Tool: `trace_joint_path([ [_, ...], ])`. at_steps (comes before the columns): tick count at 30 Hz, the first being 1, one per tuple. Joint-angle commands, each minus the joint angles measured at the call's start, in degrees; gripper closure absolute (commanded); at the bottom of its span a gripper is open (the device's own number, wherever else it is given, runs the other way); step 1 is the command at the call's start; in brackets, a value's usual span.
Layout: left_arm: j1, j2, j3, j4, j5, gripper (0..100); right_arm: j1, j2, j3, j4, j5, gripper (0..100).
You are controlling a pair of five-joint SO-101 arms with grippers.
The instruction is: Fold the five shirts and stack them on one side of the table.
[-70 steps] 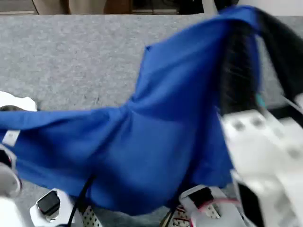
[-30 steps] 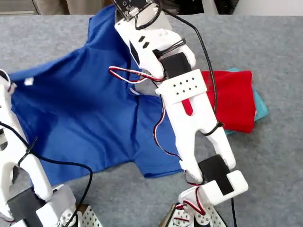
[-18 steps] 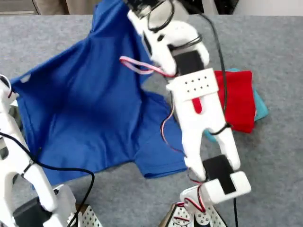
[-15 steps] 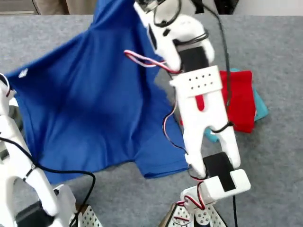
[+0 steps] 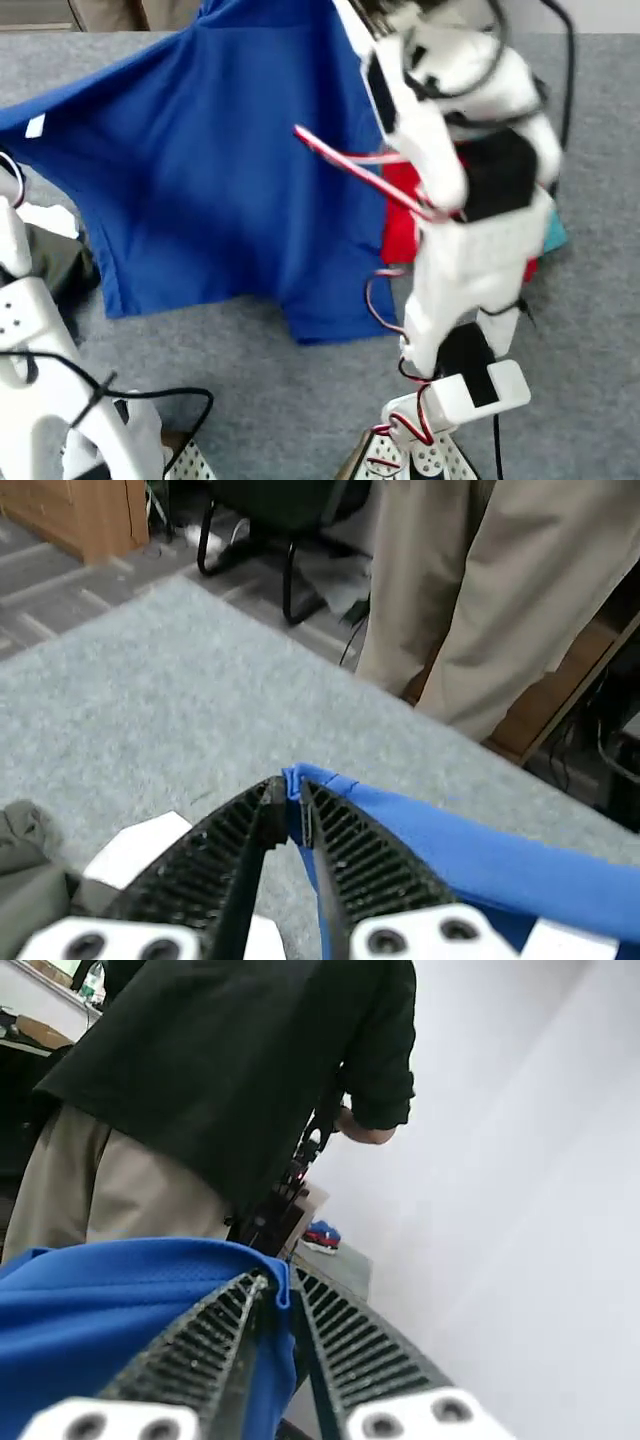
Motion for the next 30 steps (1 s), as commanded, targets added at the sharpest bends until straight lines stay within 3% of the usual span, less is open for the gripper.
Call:
trace_joint_path([
  [1, -2.5, -6.9, -3.2, -1.0, -0.5, 98, 1.2, -0.2, -12.1, 5.4, 0.2, 99.5],
  [5, -3.4, -16.7, -2.6, 0.1, -0.7, 98, 1.2, -0.2, -22.5, 11.6, 0.3, 99.5],
  [10, -3.0, -28.4, -3.2, 9.0, -0.8, 98, 1.2, -0.2, -32.1, 15.9, 0.2, 99.5],
  [22, -3.1, -47.1, -3.2, 16.9, -5.9, 98, 1.1, -12.3, -30.2, 16.0, 0.2, 99.5],
  [30, -2.9, -49.5, -2.6, 23.0, -5.7, 98, 1.1, -7.4, -30.2, 16.4, 0.2, 99.5],
])
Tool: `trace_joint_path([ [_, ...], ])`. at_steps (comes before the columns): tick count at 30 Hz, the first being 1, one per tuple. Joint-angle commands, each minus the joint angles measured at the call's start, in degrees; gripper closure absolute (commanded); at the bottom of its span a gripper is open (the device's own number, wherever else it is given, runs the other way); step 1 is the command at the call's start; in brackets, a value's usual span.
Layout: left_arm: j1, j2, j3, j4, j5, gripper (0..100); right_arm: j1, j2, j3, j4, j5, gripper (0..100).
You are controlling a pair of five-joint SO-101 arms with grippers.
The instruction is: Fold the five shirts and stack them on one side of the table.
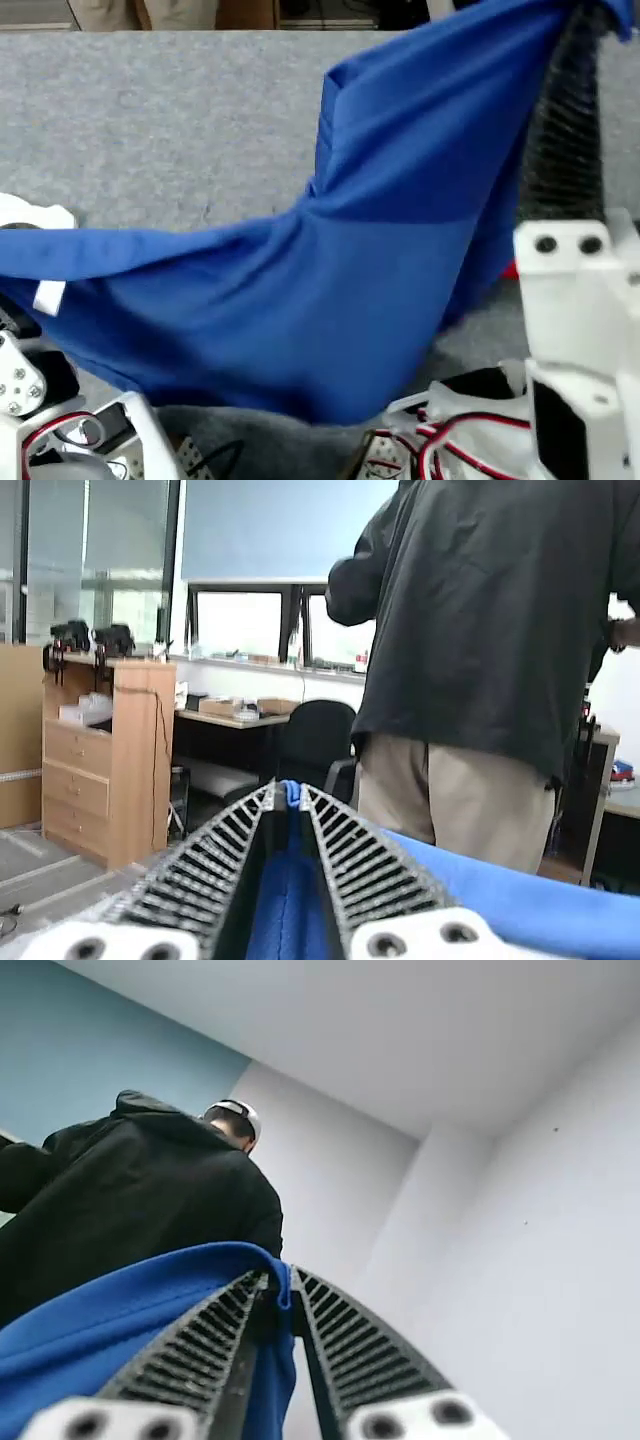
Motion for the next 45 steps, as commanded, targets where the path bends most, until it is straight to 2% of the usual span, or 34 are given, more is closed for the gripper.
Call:
trace_joint_path([
  [1, -0.1, 0.2, -1.1, 1.7, -0.3, 98, 1.1, 5.8, 0.8, 0.3, 0.2, 99.5],
  [5, -0.1, 0.2, 4.3, 0.3, -0.2, 98, 0.3, 15.8, 0.8, -0.1, 0.1, 99.5],
  [8, -0.1, 0.2, 11.3, -4.4, -0.3, 98, -2.1, 24.6, 0.3, -0.1, 0.1, 99.5],
  [12, 0.2, 0.6, 24.7, -19.5, -0.3, 98, -4.7, 37.0, 0.2, -4.6, 0.1, 99.5],
  [16, 6.6, 6.2, 38.9, -38.6, -0.6, 98, -4.7, 47.8, 0.2, -15.3, 0.1, 99.5],
  [19, 9.3, 14.6, 40.5, -46.0, -0.6, 98, -4.5, 54.5, 0.2, -22.3, 0.1, 99.5],
  [23, 10.0, 29.1, 34.5, -49.7, -0.3, 98, -4.5, 60.4, 0.2, -26.5, 0.1, 99.5],
  [28, 9.8, 46.8, 23.0, -48.4, -0.2, 98, -4.1, 62.2, 0.1, -26.2, -0.4, 99.5],
  [32, 9.8, 51.3, 15.7, -38.8, -0.2, 98, -2.6, 61.4, -0.8, -24.5, -3.2, 99.5],
  [37, 10.3, 51.3, 12.7, -25.1, -0.4, 98, -0.3, 58.2, -1.0, -10.7, -2.6, 99.5],
  [42, 10.4, 50.9, 12.3, -15.8, -0.5, 98, 1.0, 54.9, -1.0, 3.0, -2.4, 99.5],
  [45, 10.4, 48.5, 12.8, -11.7, -0.6, 98, 0.9, 52.9, -1.0, 10.4, 1.6, 99.5],
])
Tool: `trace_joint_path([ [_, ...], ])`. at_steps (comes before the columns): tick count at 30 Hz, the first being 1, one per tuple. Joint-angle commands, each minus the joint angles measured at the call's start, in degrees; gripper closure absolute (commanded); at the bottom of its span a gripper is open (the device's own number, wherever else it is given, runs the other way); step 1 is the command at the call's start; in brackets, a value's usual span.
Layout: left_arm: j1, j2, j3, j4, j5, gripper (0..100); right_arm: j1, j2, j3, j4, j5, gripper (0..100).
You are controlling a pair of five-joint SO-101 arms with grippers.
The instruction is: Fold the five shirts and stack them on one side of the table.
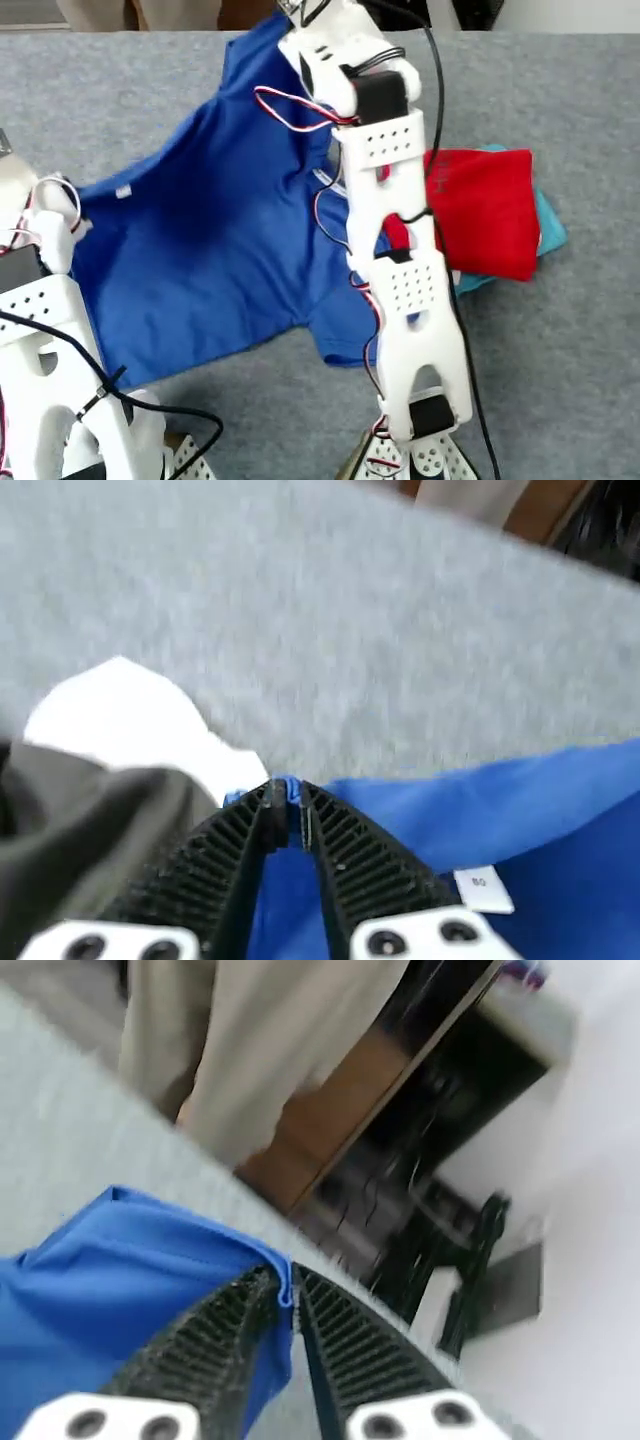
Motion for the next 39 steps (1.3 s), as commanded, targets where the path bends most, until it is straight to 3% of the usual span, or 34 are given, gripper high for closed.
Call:
trace_joint_path([
  [1, 0.4, -3.7, -2.9, 5.2, -0.6, 98, 0.9, -7.3, -2.2, 8.7, 4.4, 99.5],
  [8, 7.6, -16.6, -0.3, 18.1, -3.7, 98, 1.2, -11.6, -2.2, 25.1, 9.2, 99.5],
  [13, 8.7, -23.8, 7.5, 18.4, -4.0, 98, 3.7, -14.7, -2.2, 25.2, 9.1, 99.5],
  [20, 4.7, -24.4, 9.3, 24.3, -5.7, 98, 5.1, -22.8, 3.1, 25.2, 8.9, 99.5],
  [30, 4.9, -24.3, 8.1, 28.4, -5.7, 98, 6.3, -39.2, 41.6, 24.7, 9.3, 99.5],
  [39, 7.2, -24.3, 5.7, 34.9, -6.5, 98, 8.0, -54.9, 77.1, 17.1, 14.0, 99.5],
])
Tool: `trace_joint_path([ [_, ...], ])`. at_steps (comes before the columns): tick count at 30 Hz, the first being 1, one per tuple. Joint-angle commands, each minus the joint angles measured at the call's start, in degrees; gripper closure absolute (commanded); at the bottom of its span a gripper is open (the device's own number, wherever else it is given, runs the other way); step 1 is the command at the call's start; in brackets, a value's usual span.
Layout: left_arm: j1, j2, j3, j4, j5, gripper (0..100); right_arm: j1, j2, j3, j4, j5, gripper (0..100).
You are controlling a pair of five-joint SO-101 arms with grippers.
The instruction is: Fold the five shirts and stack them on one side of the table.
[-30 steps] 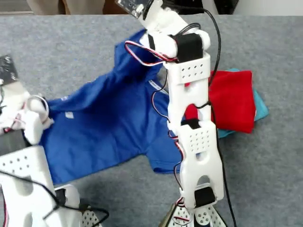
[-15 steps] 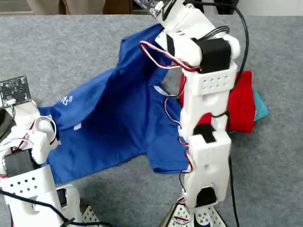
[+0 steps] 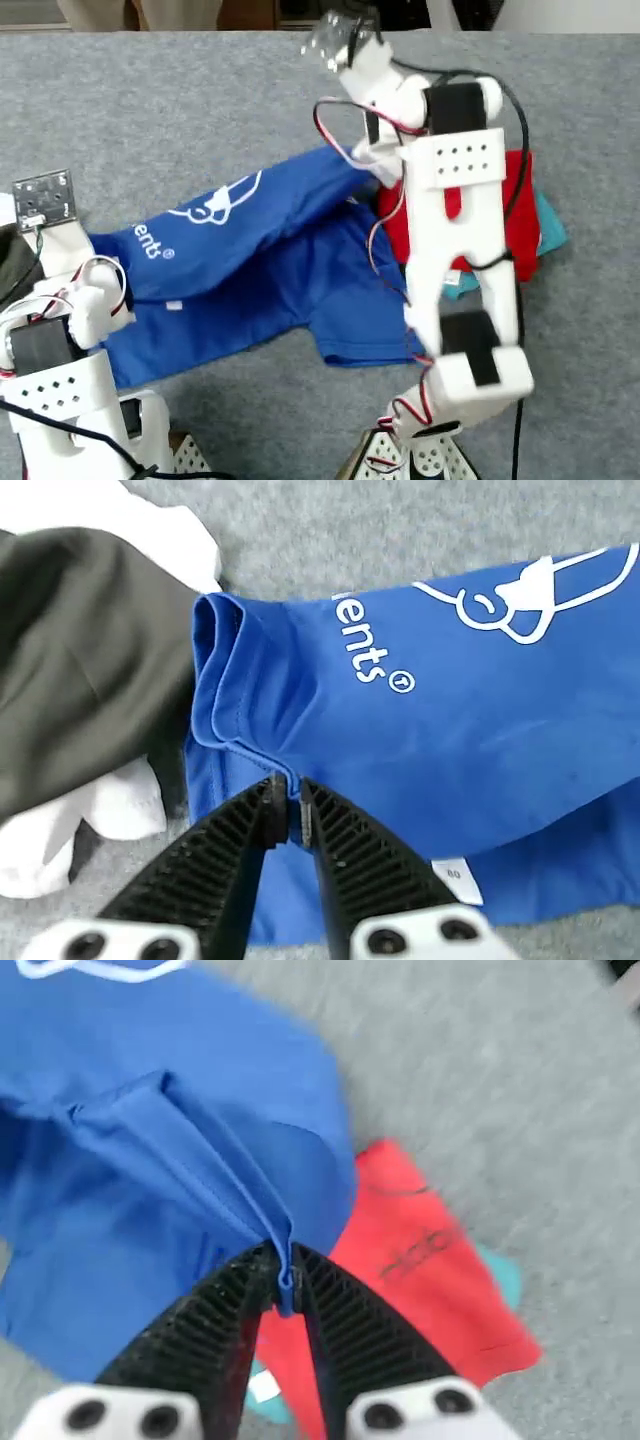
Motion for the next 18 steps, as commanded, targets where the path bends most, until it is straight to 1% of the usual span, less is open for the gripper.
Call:
trace_joint_path([
  [1, 0.4, -0.6, -2.5, 1.1, -2.5, 98, 0.7, -10.7, 13.9, -4.0, 2.5, 99.5],
  [5, -1.5, -0.6, -3.3, 3.3, -4.7, 98, 0.9, -20.9, 30.8, -8.7, 4.8, 99.5],
  [10, -2.5, -0.6, -3.3, 9.6, -10.7, 98, 1.1, -32.8, 49.5, -13.1, 5.8, 99.5],
  [12, -3.6, -0.6, -3.1, 10.5, -12.8, 98, 2.4, -36.8, 55.2, -14.3, 5.9, 99.5],
  [18, -9.1, -0.6, 1.0, 10.9, -19.4, 98, 9.5, -47.4, 66.5, -14.7, 12.6, 99.5],
])
